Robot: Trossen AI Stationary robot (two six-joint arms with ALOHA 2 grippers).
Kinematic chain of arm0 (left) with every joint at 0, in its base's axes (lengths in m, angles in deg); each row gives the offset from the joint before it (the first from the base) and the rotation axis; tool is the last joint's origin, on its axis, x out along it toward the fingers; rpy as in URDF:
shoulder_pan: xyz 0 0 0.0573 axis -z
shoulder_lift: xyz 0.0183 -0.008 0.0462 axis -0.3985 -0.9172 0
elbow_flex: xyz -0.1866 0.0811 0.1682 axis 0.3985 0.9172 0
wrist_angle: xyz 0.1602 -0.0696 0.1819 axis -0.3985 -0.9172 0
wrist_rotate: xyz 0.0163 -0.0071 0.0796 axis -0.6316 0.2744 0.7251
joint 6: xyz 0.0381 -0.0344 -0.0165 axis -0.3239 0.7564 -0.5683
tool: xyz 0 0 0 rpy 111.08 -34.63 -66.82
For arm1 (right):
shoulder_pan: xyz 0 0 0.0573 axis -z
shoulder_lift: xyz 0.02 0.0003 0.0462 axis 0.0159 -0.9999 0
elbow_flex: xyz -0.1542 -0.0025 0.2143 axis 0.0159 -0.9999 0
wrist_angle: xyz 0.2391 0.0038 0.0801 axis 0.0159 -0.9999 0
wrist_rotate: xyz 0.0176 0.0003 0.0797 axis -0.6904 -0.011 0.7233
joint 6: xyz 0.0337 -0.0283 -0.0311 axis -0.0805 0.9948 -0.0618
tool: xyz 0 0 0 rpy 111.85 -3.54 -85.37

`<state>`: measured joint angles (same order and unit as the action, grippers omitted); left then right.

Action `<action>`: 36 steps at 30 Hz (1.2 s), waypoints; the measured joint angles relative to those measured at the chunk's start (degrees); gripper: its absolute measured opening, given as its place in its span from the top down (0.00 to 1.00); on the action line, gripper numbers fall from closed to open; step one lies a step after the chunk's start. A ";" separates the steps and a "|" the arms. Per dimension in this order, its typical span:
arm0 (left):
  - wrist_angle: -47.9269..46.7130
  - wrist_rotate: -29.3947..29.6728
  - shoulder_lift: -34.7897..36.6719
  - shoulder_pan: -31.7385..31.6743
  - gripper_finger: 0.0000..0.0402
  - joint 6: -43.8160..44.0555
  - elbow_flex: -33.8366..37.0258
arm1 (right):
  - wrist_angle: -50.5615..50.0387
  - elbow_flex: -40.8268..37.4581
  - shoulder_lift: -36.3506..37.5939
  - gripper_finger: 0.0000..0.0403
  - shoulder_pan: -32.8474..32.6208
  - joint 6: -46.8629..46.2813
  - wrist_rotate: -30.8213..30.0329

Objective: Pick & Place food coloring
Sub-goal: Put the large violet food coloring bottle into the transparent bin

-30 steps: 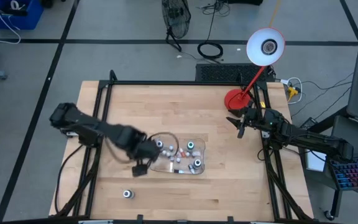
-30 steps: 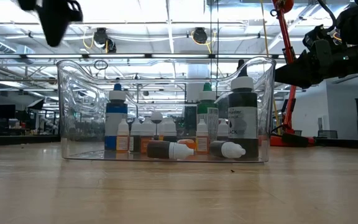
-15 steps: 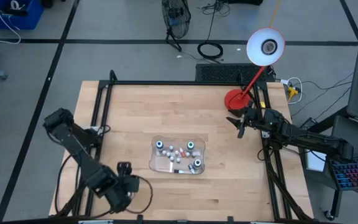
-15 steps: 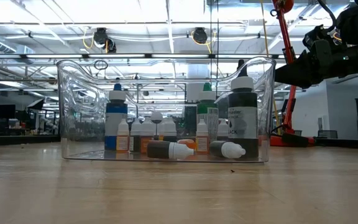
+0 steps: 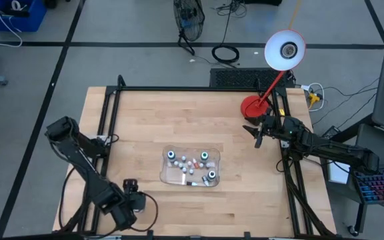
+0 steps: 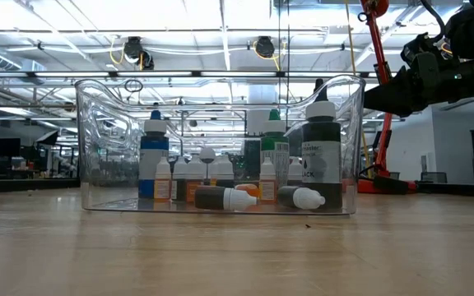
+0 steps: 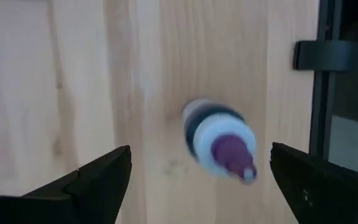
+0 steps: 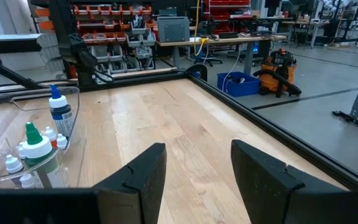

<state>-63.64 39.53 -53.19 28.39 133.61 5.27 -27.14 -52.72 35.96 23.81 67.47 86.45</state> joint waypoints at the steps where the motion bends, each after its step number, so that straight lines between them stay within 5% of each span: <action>1: 1.47 -0.31 0.00 -0.17 0.06 -0.46 0.86 | 0.00 0.00 0.00 0.58 -0.02 -0.02 -0.02; 24: 6.16 -1.12 0.00 -1.52 0.06 -3.69 3.58 | 0.00 0.00 0.00 0.58 -0.01 -0.02 -0.01; 36: 6.55 1.25 0.00 -1.41 0.41 -3.50 3.58 | 0.00 0.00 0.00 0.58 -0.01 -0.02 -0.01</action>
<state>-57.09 40.77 -53.19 26.98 130.10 8.85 -27.14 -52.72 35.96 23.79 67.45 86.44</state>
